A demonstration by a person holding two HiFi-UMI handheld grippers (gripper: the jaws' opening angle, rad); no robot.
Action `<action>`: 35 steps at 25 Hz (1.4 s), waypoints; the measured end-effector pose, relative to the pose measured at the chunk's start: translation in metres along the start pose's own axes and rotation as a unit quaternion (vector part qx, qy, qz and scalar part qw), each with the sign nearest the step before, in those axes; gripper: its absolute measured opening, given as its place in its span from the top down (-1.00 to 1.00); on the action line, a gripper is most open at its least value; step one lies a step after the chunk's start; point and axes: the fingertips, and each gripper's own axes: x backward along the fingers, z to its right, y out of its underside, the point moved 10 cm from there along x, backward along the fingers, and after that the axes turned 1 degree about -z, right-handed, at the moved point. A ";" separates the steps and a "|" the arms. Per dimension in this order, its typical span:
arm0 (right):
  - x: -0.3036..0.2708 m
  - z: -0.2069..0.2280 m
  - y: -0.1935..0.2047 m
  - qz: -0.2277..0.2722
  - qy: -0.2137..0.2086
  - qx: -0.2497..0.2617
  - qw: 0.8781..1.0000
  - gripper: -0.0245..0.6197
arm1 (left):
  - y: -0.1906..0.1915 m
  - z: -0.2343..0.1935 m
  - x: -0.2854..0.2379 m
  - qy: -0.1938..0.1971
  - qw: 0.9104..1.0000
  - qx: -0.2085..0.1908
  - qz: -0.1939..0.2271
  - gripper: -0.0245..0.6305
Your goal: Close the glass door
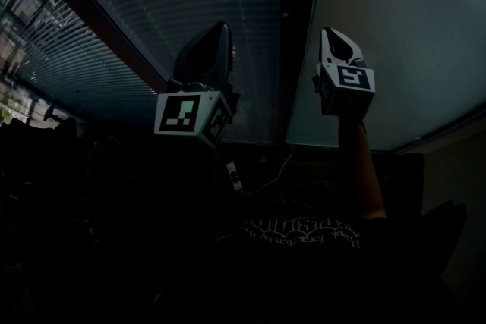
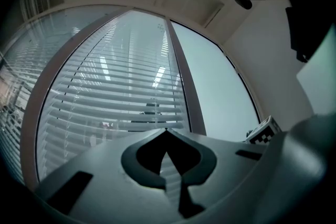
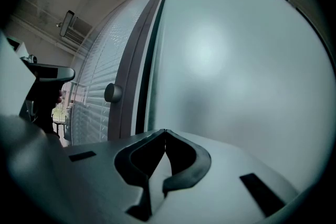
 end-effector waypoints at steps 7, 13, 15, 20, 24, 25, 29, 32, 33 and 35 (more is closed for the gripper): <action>0.000 0.000 -0.001 0.001 0.000 -0.002 1.000 0.91 | -0.001 -0.001 -0.002 0.003 1.000 0.004 0.003 0.94; 0.000 -0.001 -0.001 0.002 -0.002 0.005 1.000 0.91 | -0.002 0.002 -0.001 0.005 1.000 0.004 0.005 0.94; -0.001 -0.001 -0.002 0.000 -0.003 0.005 1.000 0.91 | -0.003 0.002 -0.001 0.003 1.000 0.003 0.004 0.94; -0.003 0.000 -0.003 -0.002 -0.003 0.005 1.000 0.91 | -0.005 0.003 0.001 -0.001 1.000 0.002 0.002 0.94; -0.003 0.001 -0.002 0.000 -0.009 -0.002 1.000 0.91 | -0.007 0.004 0.003 -0.001 1.000 0.001 0.003 0.94; -0.003 0.001 -0.002 0.002 -0.013 -0.004 1.000 0.91 | -0.007 0.004 0.003 -0.001 1.000 0.001 0.004 0.94; -0.003 0.000 -0.001 -0.002 -0.020 -0.002 1.000 0.91 | -0.007 0.004 0.004 0.000 1.000 0.001 0.004 0.94; -0.002 0.000 0.001 0.001 -0.020 -0.004 1.000 0.91 | -0.006 0.003 0.002 0.002 1.000 0.001 0.003 0.94; -0.001 0.000 0.000 0.004 -0.020 -0.005 1.000 0.91 | -0.005 0.003 0.001 0.002 1.000 0.001 0.002 0.94; 0.005 0.000 -0.005 0.014 -0.021 -0.007 1.000 0.91 | -0.007 0.005 0.001 0.004 1.000 0.001 0.003 0.94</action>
